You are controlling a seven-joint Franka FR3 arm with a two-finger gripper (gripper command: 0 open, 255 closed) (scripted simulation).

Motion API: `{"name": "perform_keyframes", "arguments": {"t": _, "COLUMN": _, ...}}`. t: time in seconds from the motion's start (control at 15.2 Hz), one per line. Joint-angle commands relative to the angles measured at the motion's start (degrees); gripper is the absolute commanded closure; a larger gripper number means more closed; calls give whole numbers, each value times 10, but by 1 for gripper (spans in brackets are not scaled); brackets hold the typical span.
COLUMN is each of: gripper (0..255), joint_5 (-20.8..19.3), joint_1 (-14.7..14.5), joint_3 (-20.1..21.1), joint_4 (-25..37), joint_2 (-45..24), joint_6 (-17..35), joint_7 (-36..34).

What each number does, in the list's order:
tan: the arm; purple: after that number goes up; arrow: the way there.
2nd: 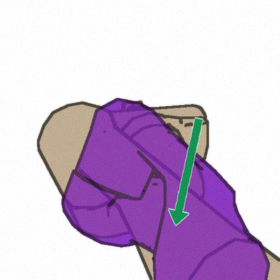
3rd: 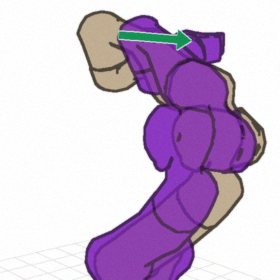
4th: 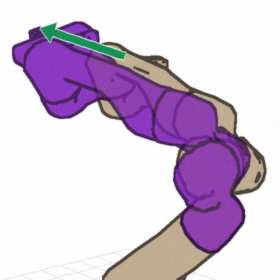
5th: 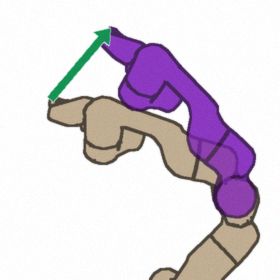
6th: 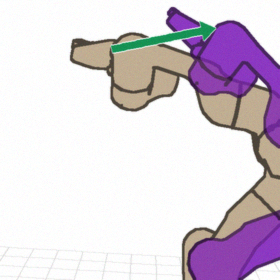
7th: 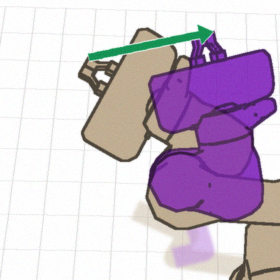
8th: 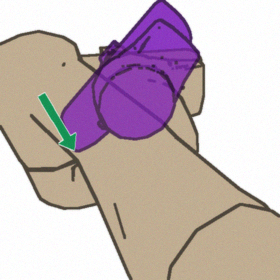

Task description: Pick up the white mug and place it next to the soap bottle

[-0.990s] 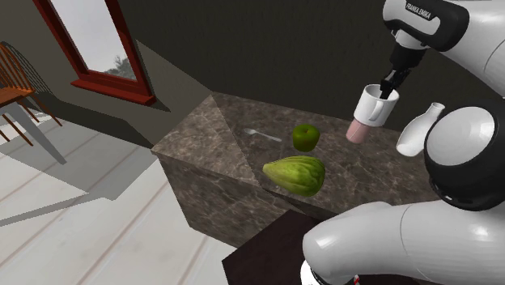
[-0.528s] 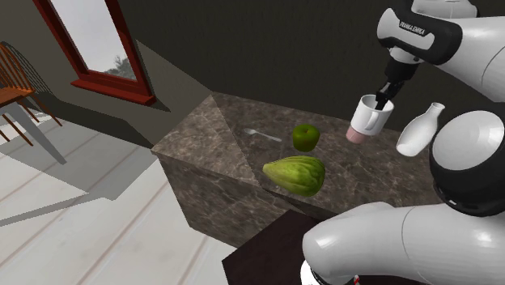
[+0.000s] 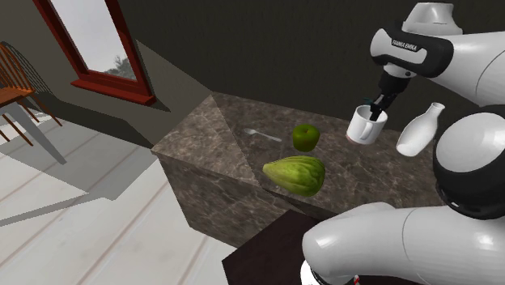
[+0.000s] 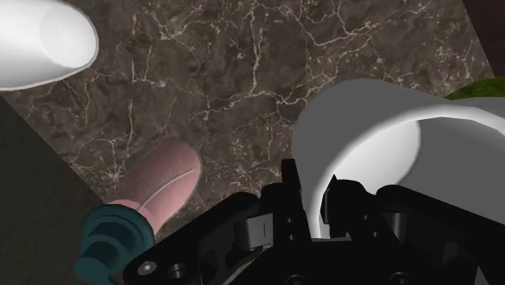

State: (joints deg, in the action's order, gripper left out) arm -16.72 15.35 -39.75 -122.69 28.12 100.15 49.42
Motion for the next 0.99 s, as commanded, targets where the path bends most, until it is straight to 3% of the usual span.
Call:
{"name": "perform_keyframes", "arguments": {"t": 0.0, "gripper": 255, "joint_5": -2, "joint_1": 1, "joint_3": -4, "joint_4": -15, "joint_2": 0, "joint_6": 16, "joint_7": 0}}
{"name": "perform_keyframes", "arguments": {"t": 0.92, "gripper": 255, "joint_5": -14, "joint_1": 3, "joint_3": -37, "joint_4": -107, "joint_2": -18, "joint_6": 126, "joint_7": 1}}
